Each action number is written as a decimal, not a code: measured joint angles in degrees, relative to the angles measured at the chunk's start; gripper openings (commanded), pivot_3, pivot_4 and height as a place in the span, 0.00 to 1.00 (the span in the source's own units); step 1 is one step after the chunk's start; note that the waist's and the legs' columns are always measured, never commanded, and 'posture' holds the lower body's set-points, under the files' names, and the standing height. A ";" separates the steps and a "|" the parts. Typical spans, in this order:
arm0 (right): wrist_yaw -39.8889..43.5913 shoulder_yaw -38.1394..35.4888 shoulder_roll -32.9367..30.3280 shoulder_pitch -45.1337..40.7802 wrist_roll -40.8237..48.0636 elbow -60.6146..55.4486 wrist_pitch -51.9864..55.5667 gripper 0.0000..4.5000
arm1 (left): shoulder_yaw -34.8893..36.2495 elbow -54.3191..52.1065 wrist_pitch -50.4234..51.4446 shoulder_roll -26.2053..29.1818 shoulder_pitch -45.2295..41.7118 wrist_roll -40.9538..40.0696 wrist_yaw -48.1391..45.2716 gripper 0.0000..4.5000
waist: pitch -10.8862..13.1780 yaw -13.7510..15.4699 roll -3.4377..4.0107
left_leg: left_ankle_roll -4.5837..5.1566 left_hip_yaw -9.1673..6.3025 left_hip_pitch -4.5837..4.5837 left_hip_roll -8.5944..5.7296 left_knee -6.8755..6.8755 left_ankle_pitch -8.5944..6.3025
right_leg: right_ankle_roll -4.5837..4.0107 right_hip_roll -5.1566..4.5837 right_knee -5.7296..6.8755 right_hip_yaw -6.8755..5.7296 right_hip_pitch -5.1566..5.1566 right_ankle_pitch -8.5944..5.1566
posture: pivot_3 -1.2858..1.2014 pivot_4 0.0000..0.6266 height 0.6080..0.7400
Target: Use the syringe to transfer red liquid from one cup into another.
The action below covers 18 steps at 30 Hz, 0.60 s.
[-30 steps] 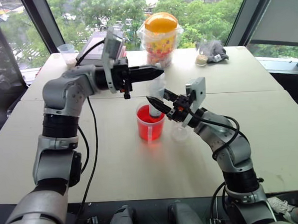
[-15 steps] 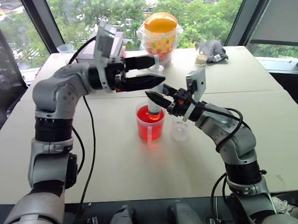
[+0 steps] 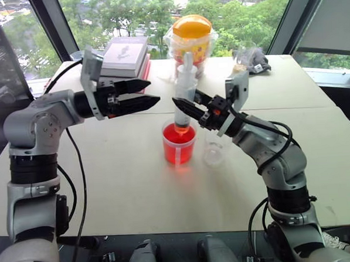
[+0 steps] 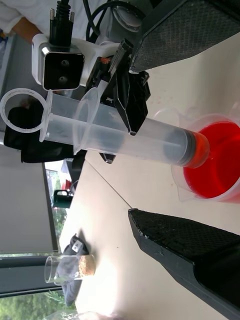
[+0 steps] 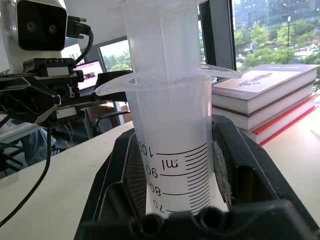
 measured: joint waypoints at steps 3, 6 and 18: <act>-1.40 -4.78 -3.89 -4.08 2.95 -2.52 2.87 0.32 | -1.00 -0.16 -1.14 -1.78 -0.03 -0.04 0.04 0.99 | 0.00 -0.01 0.00 | 0.00 -0.01 0.00 0.01 -0.02 0.00 | 0.00 0.01 0.00 0.00 -0.01 0.00 | 0.52 0.24 1.00; -2.37 -9.77 -7.39 -5.43 5.37 -4.41 4.46 0.32 | -1.69 -0.08 -1.68 -2.37 -0.04 -0.01 -0.21 0.99 | 0.00 -0.05 0.00 | 0.00 -0.02 0.00 0.02 -0.08 0.00 | 0.00 0.05 -0.05 -0.01 -0.01 0.00 | 0.52 0.24 1.00; -4.52 -12.89 -10.91 10.03 7.35 -8.67 6.37 0.32 | -4.70 5.86 -8.71 -7.62 -6.26 2.89 -3.17 0.99 | 0.00 -0.11 0.00 | 0.02 -0.02 0.00 -0.01 -0.04 -0.01 | 0.00 0.05 -0.13 0.01 0.03 0.00 | 0.52 0.24 1.00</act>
